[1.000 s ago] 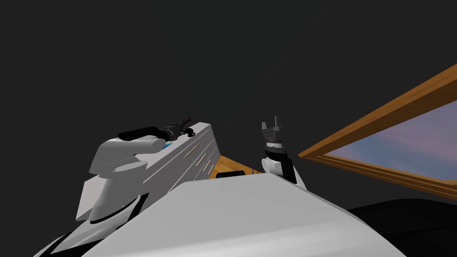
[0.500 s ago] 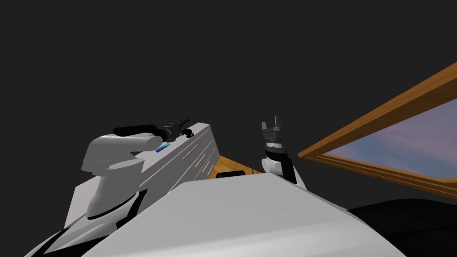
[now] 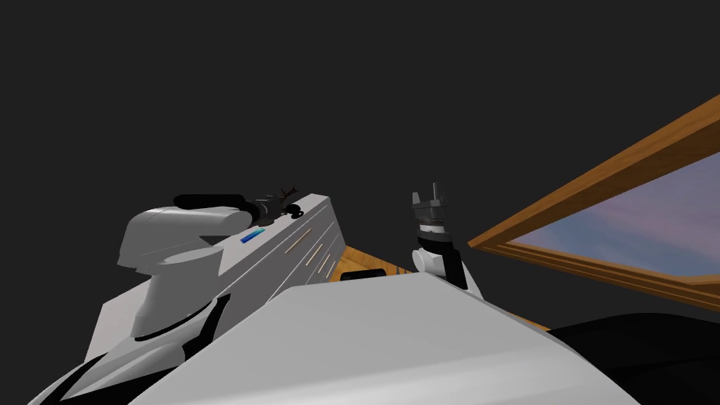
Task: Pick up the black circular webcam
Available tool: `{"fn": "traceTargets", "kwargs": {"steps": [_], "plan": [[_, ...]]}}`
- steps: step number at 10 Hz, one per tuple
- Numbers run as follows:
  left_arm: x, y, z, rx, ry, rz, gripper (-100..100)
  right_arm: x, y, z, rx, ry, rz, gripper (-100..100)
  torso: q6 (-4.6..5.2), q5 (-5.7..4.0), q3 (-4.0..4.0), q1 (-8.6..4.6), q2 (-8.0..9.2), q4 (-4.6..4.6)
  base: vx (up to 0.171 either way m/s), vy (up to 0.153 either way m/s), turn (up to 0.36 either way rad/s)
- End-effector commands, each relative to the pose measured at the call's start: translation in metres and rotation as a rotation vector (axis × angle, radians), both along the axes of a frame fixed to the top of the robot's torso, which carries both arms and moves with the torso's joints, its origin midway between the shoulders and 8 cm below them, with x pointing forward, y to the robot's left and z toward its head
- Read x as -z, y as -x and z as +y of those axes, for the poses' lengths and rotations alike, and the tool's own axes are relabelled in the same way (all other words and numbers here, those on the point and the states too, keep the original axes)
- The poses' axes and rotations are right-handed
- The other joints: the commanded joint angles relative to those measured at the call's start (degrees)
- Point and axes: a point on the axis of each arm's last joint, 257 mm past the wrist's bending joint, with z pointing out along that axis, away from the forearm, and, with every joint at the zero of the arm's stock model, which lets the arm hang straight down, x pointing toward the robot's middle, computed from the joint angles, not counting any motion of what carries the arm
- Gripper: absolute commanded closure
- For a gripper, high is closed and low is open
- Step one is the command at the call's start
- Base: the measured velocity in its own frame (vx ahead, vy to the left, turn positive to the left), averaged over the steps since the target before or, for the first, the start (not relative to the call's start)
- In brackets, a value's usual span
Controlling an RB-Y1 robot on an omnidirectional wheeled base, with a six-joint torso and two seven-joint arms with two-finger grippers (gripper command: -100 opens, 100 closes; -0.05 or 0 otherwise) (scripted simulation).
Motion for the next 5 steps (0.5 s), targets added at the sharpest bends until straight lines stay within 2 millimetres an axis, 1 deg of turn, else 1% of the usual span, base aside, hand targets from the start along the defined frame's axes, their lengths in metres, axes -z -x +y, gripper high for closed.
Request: {"fn": "traceTargets", "kwargs": {"steps": [1, 2, 3, 4, 5], "plan": [[-0.003, 0.003, 0.002, -0.002, 0.003, 0.029, -100, 0.000, 0.000, 0.000, 0.000, 0.000, 0.000, 0, 0.00, 0.00, 0.00, 0.00, 0.00, 0.00, 0.018, -0.002, -0.051], [0.003, 0.007, 0.003, -0.011, 0.005, 0.054, -100, 0.000, 0.000, 0.000, 0.000, 0.000, 0.000, 0, 0.02, -0.01, -0.01, -0.01, -0.02, 0.00, 0.023, -0.001, -0.032], [0.005, 0.008, 0.004, -0.013, 0.006, 0.062, -100, 0.000, 0.000, 0.000, 0.000, 0.000, 0.000, 0, 0.01, 0.00, -0.02, -0.01, -0.03, -0.01, 0.009, -0.001, -0.004], [0.001, 0.011, 0.005, -0.014, 0.008, 0.084, -100, 0.000, 0.000, 0.000, 0.000, 0.000, 0.000, 0, 0.00, 0.00, 0.00, 0.00, 0.00, 0.00, 0.017, -0.002, -0.047], [0.007, 0.015, 0.007, -0.022, 0.010, 0.108, -100, 0.000, 0.000, 0.000, 0.000, 0.000, 0.000, 0, 0.01, -0.01, 0.00, -0.01, -0.01, 0.00, 0.017, -0.001, -0.034]]}}
